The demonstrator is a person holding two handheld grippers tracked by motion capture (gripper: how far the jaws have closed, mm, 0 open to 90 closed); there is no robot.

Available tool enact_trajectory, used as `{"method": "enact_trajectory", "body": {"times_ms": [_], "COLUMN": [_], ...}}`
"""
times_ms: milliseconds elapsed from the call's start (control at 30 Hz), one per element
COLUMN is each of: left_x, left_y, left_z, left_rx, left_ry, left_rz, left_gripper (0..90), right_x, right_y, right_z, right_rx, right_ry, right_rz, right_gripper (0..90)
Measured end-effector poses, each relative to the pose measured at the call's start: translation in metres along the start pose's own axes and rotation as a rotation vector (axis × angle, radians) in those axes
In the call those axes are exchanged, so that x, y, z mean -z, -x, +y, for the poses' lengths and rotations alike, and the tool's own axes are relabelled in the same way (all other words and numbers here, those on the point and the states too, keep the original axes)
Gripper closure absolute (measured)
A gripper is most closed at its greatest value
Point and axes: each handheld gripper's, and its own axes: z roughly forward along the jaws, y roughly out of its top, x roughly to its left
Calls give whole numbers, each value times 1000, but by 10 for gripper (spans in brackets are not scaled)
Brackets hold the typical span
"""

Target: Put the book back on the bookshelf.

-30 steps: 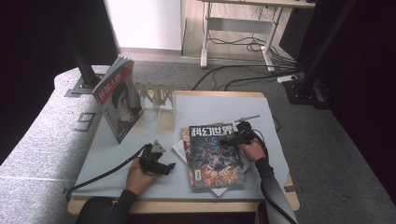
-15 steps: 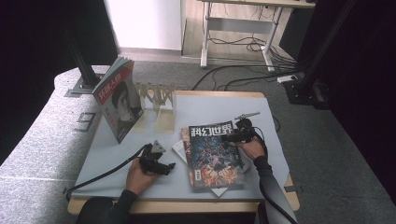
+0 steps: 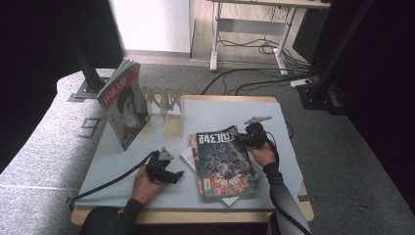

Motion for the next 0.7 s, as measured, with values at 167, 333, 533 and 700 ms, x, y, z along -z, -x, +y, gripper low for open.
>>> {"method": "enact_trajectory", "body": {"times_ms": [167, 333, 533, 700], "left_x": [0, 0, 1, 4], "left_y": [0, 0, 0, 3], "left_z": [0, 0, 3, 9], "left_rx": [-4, -1, 4, 11], "left_ry": [0, -1, -16, 10], "left_rz": [0, -1, -3, -71], "left_gripper": [125, 124, 131, 149], "right_x": [7, 14, 25, 32], "right_y": [-5, -12, -19, -24], "right_z": [3, 8, 13, 15], "right_rx": [10, 32, 45, 61], "right_ry": [26, 48, 86, 103], "right_rz": [3, 4, 21, 26], "right_gripper": [814, 817, 819, 819]}}
